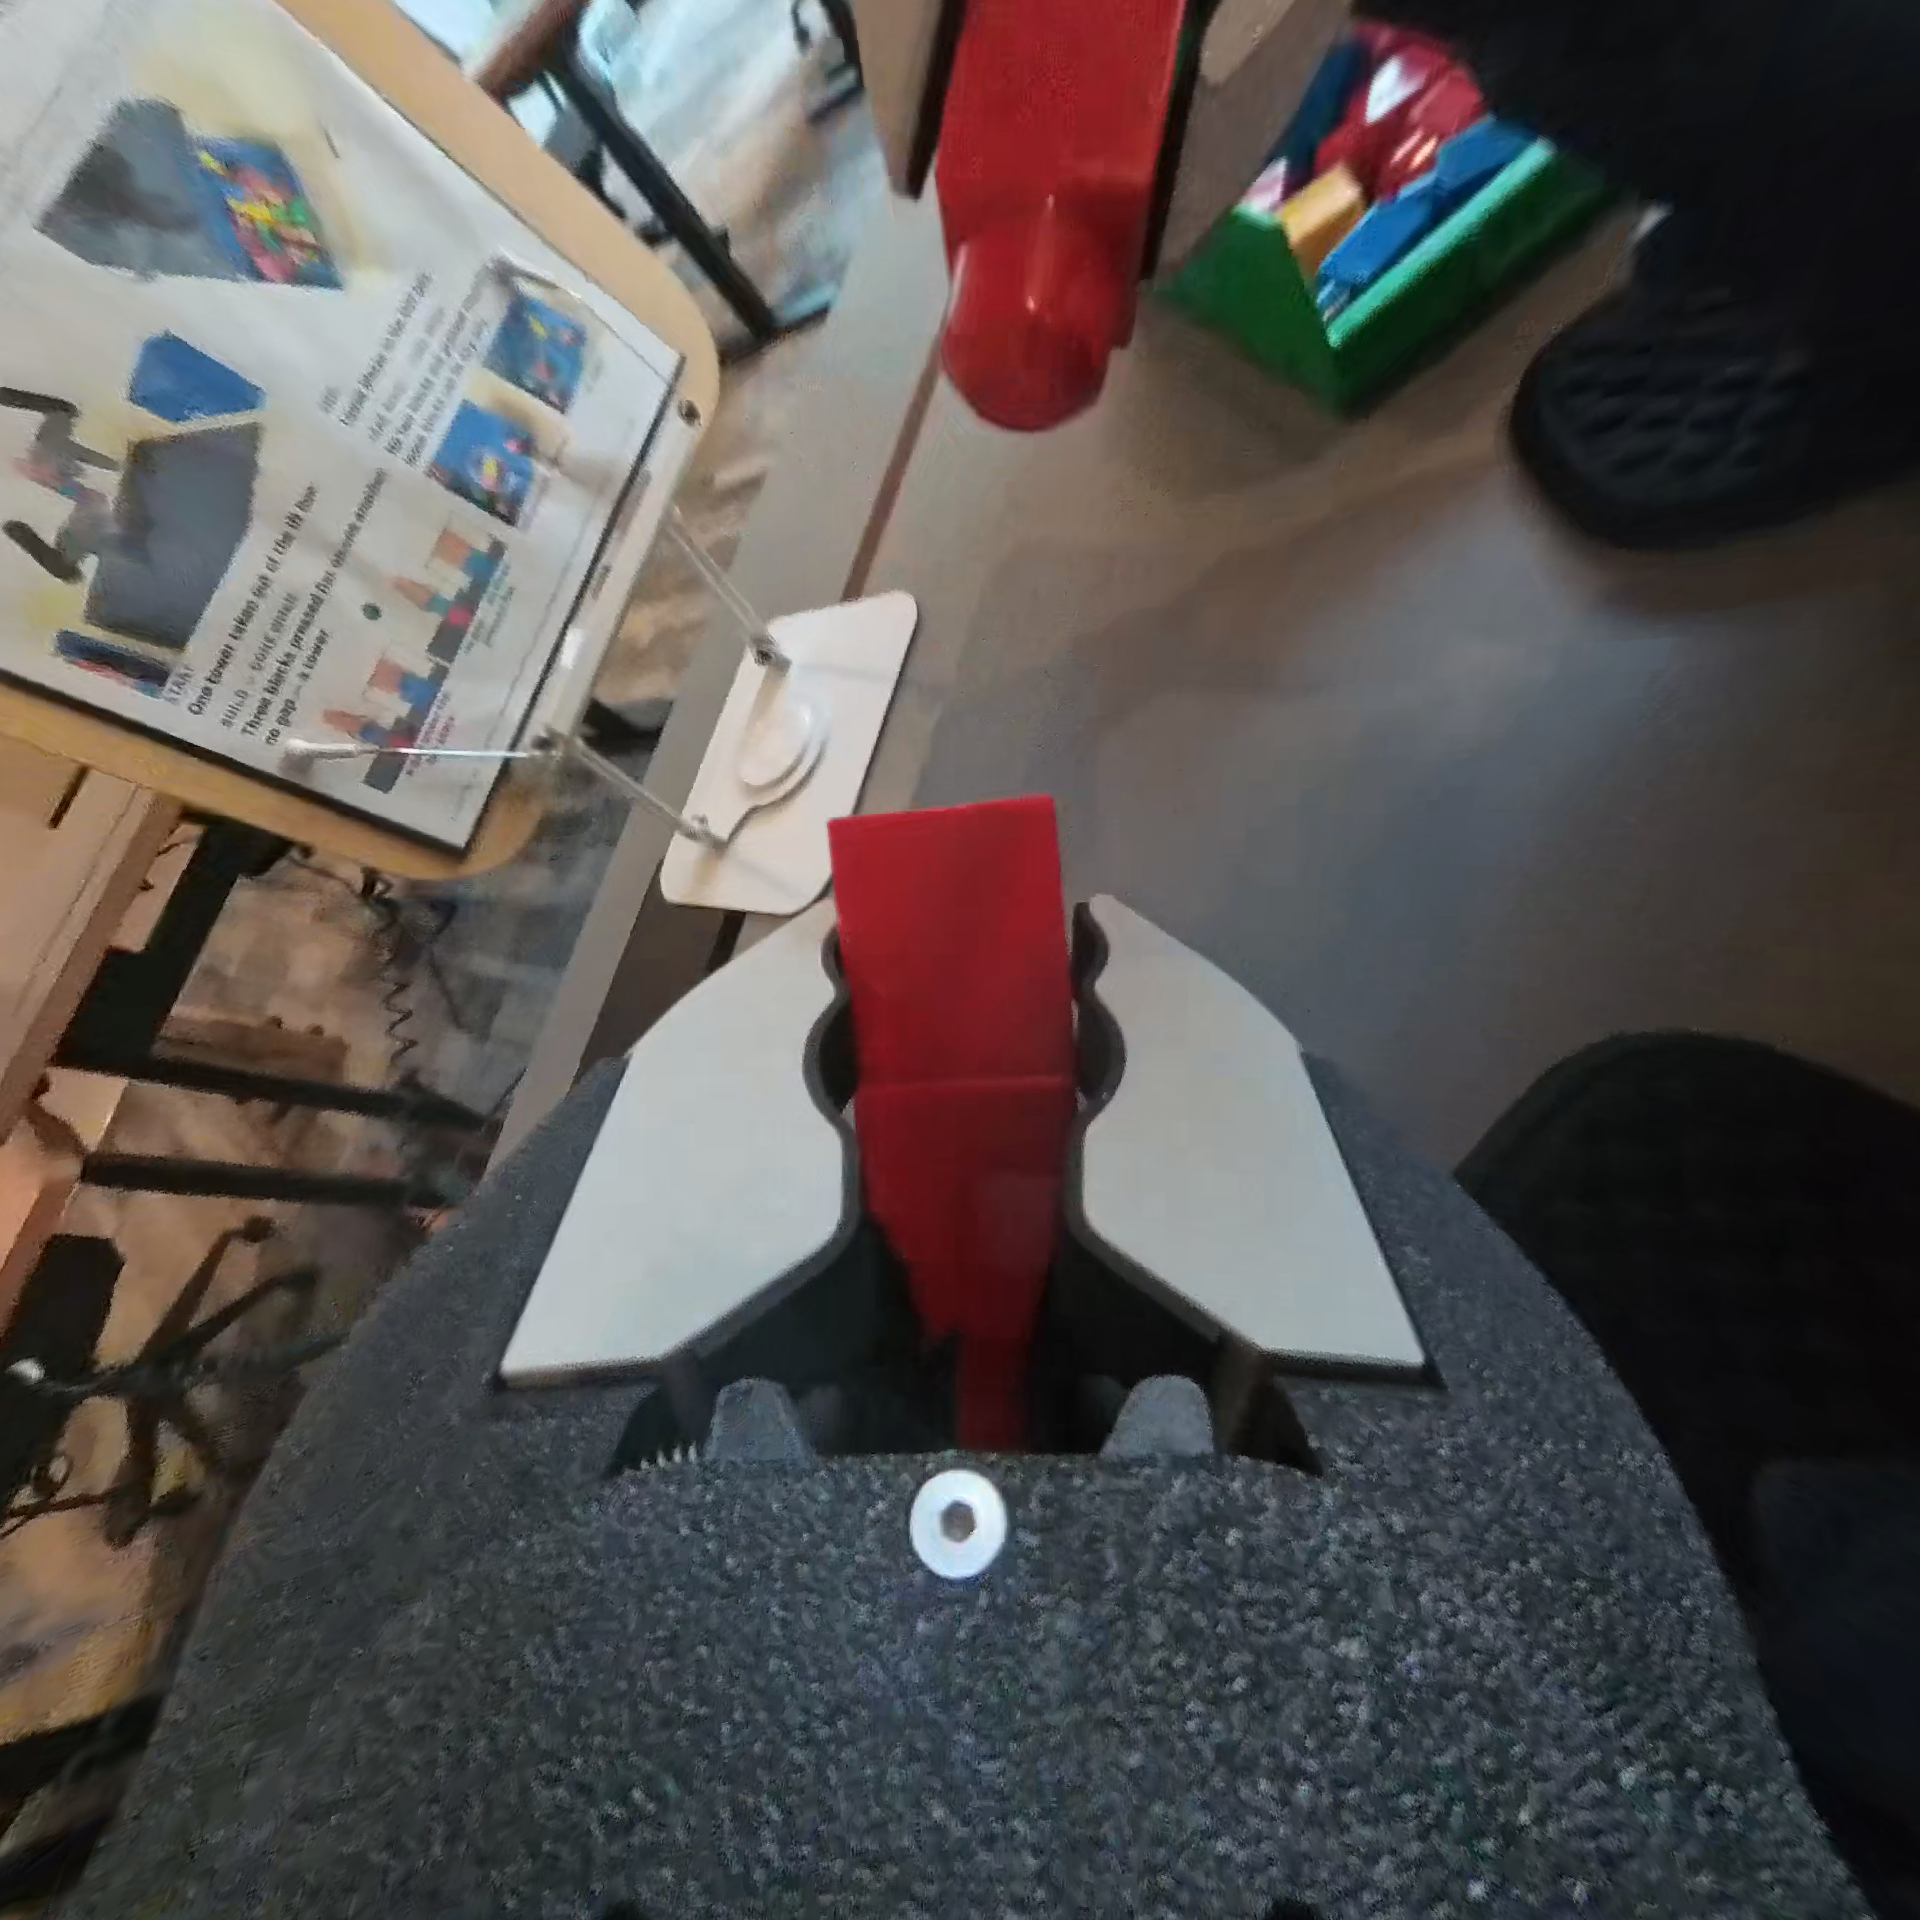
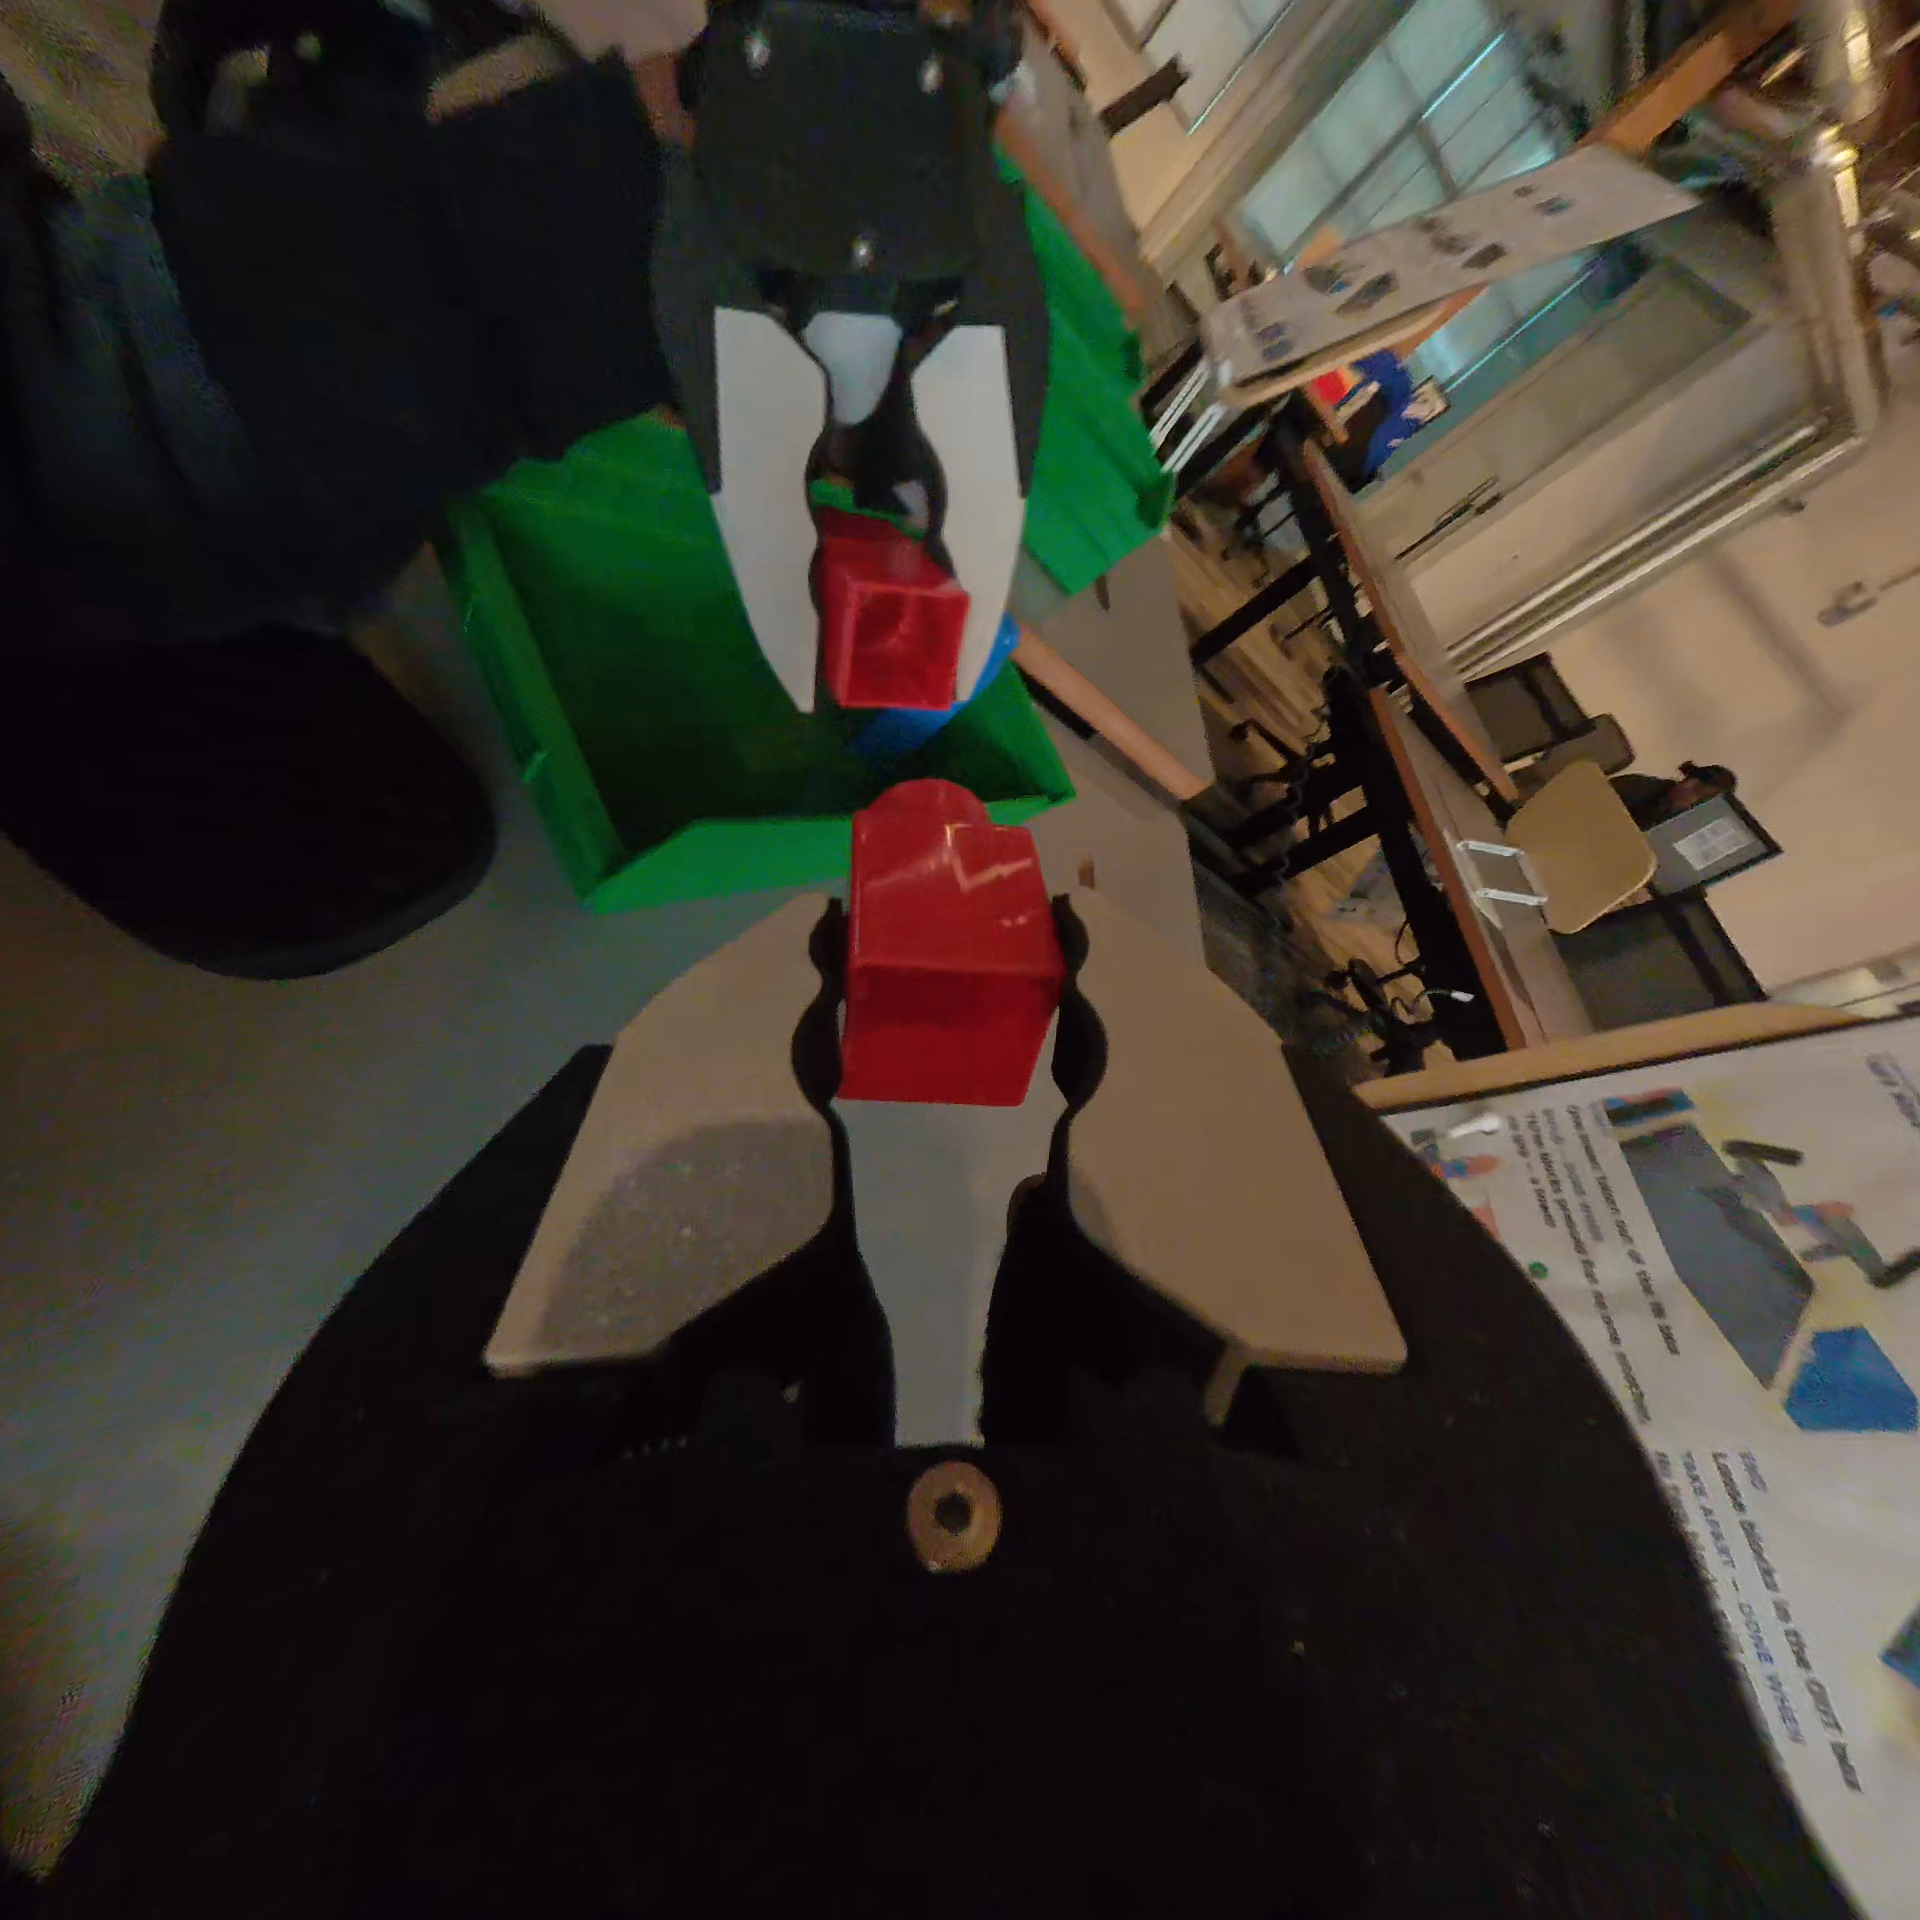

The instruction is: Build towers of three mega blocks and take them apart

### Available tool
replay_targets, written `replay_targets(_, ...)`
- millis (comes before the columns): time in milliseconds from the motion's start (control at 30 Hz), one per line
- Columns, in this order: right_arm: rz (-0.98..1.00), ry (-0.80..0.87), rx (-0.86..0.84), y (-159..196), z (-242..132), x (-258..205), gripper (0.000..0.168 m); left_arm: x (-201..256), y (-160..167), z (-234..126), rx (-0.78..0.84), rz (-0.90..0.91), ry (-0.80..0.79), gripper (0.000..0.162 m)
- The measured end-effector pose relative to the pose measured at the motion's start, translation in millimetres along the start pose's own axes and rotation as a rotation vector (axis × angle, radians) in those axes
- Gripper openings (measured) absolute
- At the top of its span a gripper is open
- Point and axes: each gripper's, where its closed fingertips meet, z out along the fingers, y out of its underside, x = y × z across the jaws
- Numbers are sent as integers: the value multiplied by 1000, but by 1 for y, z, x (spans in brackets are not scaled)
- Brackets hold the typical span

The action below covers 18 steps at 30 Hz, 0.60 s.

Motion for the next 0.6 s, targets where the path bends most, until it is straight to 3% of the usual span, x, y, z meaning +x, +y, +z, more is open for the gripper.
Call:
replay_targets(333,37,186,-73,9,-37,28,38,5,-11,4,31,53,17,39)
replay_targets(467,91,239,-290,31,-80,32,38,6,-12,8,31,57,28,39)
replay_targets(600,224,260,-581,77,-149,10,38,7,-11,16,31,63,49,39)
